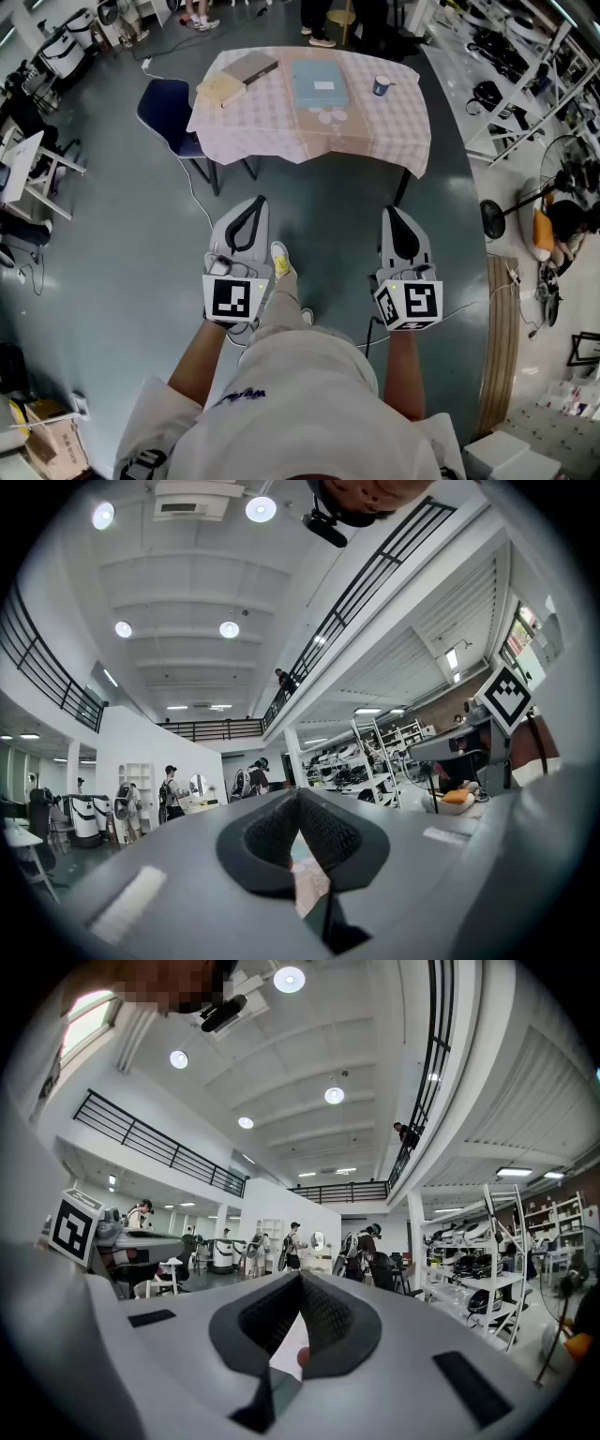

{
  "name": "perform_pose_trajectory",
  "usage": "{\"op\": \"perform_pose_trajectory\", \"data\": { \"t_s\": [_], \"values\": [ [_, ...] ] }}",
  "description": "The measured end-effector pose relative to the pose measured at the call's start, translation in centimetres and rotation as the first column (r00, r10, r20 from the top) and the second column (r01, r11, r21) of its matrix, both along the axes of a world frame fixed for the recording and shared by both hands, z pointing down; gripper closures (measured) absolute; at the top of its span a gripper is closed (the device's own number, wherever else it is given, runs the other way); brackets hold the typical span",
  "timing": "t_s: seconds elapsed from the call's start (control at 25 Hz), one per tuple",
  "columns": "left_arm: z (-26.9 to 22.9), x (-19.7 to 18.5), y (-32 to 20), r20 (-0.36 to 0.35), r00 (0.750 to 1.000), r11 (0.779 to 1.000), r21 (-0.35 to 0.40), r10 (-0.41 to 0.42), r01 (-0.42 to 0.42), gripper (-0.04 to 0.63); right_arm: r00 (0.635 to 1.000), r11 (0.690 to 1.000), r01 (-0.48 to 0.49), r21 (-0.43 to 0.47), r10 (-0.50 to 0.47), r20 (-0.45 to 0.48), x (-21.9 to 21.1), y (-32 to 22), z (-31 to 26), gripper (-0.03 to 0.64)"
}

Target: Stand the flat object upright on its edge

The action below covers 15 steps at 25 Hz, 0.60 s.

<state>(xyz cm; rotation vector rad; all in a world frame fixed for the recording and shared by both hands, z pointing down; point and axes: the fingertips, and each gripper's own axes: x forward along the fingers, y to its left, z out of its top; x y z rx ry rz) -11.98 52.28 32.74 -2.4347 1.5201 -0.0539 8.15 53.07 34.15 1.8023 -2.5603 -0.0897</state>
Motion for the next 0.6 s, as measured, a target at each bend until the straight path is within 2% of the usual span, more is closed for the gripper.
{"op": "perform_pose_trajectory", "data": {
  "t_s": [0.16,0.36,0.6],
  "values": [
    [-0.6,0.5,0.3,-0.006,1.000,1.000,0.017,0.008,-0.008,0.594,1.000,1.000,-0.004,0.008,0.004,0.013,0.6,0.4,-0.3,0.614],
    [-0.3,1.0,0.2,0.006,1.000,1.000,0.008,0.013,-0.013,0.594,0.996,0.999,-0.035,-0.005,0.036,0.076,2.1,0.3,-0.3,0.614],
    [0.1,1.9,-0.5,0.021,1.000,1.000,0.002,0.023,-0.023,0.594,0.997,0.999,-0.046,-0.015,0.047,0.065,3.2,0.1,0.3,0.605]
  ]
}}
